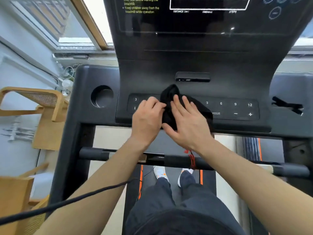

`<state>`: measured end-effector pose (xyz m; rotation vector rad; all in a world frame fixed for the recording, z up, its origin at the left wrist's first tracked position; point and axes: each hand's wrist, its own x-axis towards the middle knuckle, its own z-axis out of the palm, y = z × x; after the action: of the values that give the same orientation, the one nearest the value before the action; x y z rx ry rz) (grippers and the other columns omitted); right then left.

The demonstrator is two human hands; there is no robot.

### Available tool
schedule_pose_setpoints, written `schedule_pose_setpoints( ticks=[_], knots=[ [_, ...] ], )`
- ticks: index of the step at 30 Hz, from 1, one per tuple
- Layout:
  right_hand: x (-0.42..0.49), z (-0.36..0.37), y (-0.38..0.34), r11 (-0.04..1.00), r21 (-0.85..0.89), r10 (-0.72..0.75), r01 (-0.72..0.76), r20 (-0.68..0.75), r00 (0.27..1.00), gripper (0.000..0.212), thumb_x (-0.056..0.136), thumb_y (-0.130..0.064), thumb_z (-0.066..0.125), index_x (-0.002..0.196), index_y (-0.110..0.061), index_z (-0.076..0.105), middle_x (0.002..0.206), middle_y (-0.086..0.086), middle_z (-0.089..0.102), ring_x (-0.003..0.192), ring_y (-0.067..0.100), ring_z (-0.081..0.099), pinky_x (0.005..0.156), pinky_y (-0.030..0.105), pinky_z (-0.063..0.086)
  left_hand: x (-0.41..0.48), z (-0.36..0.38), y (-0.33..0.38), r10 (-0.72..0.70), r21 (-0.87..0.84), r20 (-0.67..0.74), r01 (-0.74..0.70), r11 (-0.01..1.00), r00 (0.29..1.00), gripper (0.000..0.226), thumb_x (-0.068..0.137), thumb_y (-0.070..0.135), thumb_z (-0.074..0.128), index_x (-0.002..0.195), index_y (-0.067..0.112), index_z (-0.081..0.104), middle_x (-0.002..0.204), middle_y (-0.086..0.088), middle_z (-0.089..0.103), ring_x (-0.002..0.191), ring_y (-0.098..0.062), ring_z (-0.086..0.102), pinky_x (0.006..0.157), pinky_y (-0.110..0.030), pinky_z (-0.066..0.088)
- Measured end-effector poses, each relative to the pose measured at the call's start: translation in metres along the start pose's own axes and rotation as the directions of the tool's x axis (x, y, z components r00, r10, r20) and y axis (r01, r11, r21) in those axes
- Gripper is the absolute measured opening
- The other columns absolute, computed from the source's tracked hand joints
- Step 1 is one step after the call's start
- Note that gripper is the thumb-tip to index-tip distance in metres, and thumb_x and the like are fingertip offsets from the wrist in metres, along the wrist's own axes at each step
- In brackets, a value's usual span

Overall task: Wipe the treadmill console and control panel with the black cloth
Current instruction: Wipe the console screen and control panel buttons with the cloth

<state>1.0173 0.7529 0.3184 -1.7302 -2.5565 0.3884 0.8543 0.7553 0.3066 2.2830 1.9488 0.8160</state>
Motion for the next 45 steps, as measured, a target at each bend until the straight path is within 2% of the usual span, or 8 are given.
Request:
schedule_pose_setpoints(
  ticks=[3, 6, 14, 18, 25, 32, 39, 45],
  knots=[
    [0.005, -0.005, 0.006, 0.998, 0.008, -0.067, 0.067, 0.005, 0.998, 0.075, 0.092, -0.058, 0.031, 0.150, -0.013, 0.045, 0.161, 0.006, 0.036, 0.149, 0.030, 0.032, 0.121, 0.046, 0.026, 0.001, -0.008, -0.009, -0.092, 0.012, -0.021, 0.092, 0.996, 0.996, 0.012, 0.094, 0.012, 0.062, 0.096, 0.011, 0.074, 0.090, -0.005, 0.065, 0.077, -0.027, 0.061, 0.066, -0.038, 0.053],
    [-0.018, -0.009, 0.055, 1.000, 0.020, 0.021, -0.020, -0.038, 0.999, 0.071, 0.096, -0.054, 0.029, 0.152, -0.013, 0.042, 0.162, 0.004, 0.033, 0.150, 0.026, 0.031, 0.122, 0.043, 0.025, 0.018, 0.006, 0.025, -0.095, -0.019, 0.032, 0.095, 0.995, 0.995, 0.011, 0.092, 0.013, 0.064, 0.095, 0.011, 0.075, 0.089, -0.005, 0.064, 0.076, -0.027, 0.061, 0.066, -0.041, 0.052],
    [-0.100, 0.000, 0.137, 0.909, 0.086, 0.417, -0.409, -0.154, 0.896, 0.071, 0.096, -0.045, 0.030, 0.156, -0.006, 0.029, 0.166, 0.012, 0.022, 0.153, 0.032, 0.019, 0.122, 0.048, 0.020, 0.059, 0.051, 0.166, 0.230, -0.147, 0.363, -0.188, 0.971, 0.903, 0.010, 0.090, 0.020, 0.067, 0.096, 0.018, 0.075, 0.097, -0.006, 0.062, 0.086, -0.032, 0.065, 0.065, -0.043, 0.056],
    [-0.123, 0.012, 0.126, 0.946, 0.057, 0.324, -0.319, -0.145, 0.935, 0.067, 0.098, -0.039, 0.034, 0.154, -0.001, 0.032, 0.164, 0.014, 0.025, 0.152, 0.034, 0.023, 0.120, 0.052, 0.024, 0.036, 0.045, 0.164, 0.367, -0.132, 0.358, -0.343, 0.930, 0.858, 0.006, 0.086, 0.016, 0.071, 0.090, 0.016, 0.067, 0.087, -0.007, 0.056, 0.070, -0.031, 0.062, 0.045, -0.038, 0.048],
    [-0.056, -0.022, 0.189, 0.938, 0.086, 0.344, -0.335, -0.129, 0.930, 0.069, 0.100, -0.048, 0.019, 0.156, -0.008, 0.030, 0.166, 0.008, 0.020, 0.154, 0.026, 0.018, 0.123, 0.045, 0.015, 0.096, 0.087, 0.189, 0.181, -0.065, 0.188, -0.171, 0.983, 0.965, 0.009, 0.087, 0.009, 0.068, 0.094, 0.014, 0.071, 0.094, -0.008, 0.061, 0.075, -0.032, 0.062, 0.053, -0.040, 0.051],
    [-0.130, 0.005, 0.173, 0.924, 0.145, 0.374, -0.354, -0.146, 0.916, 0.071, 0.100, -0.045, 0.032, 0.153, 0.002, 0.032, 0.165, 0.015, 0.022, 0.153, 0.032, 0.018, 0.121, 0.049, 0.027, 0.055, 0.083, 0.202, 0.425, -0.192, 0.290, -0.383, 0.904, 0.858, 0.007, 0.088, 0.017, 0.066, 0.091, 0.016, 0.072, 0.086, -0.005, 0.060, 0.075, -0.029, 0.063, 0.050, -0.042, 0.055],
    [-0.060, -0.018, 0.209, 0.928, 0.177, 0.356, -0.327, -0.163, 0.920, 0.070, 0.101, -0.047, 0.017, 0.155, -0.003, 0.028, 0.167, 0.010, 0.017, 0.155, 0.026, 0.014, 0.125, 0.043, 0.019, 0.104, 0.110, 0.224, 0.186, -0.019, 0.168, -0.186, 0.982, 0.968, 0.007, 0.086, 0.007, 0.064, 0.087, 0.011, 0.070, 0.092, -0.005, 0.060, 0.079, -0.027, 0.060, 0.052, -0.041, 0.053],
    [-0.137, 0.005, 0.184, 0.932, 0.176, 0.353, -0.318, -0.227, 0.908, 0.061, 0.098, -0.033, 0.036, 0.149, 0.001, 0.040, 0.163, 0.014, 0.029, 0.150, 0.034, 0.028, 0.117, 0.052, 0.031, 0.049, 0.091, 0.215, 0.426, -0.157, 0.253, -0.398, 0.904, 0.868, 0.015, 0.092, 0.020, 0.058, 0.085, 0.015, 0.071, 0.085, -0.004, 0.059, 0.077, -0.027, 0.061, 0.050, -0.042, 0.054]
  ],
)
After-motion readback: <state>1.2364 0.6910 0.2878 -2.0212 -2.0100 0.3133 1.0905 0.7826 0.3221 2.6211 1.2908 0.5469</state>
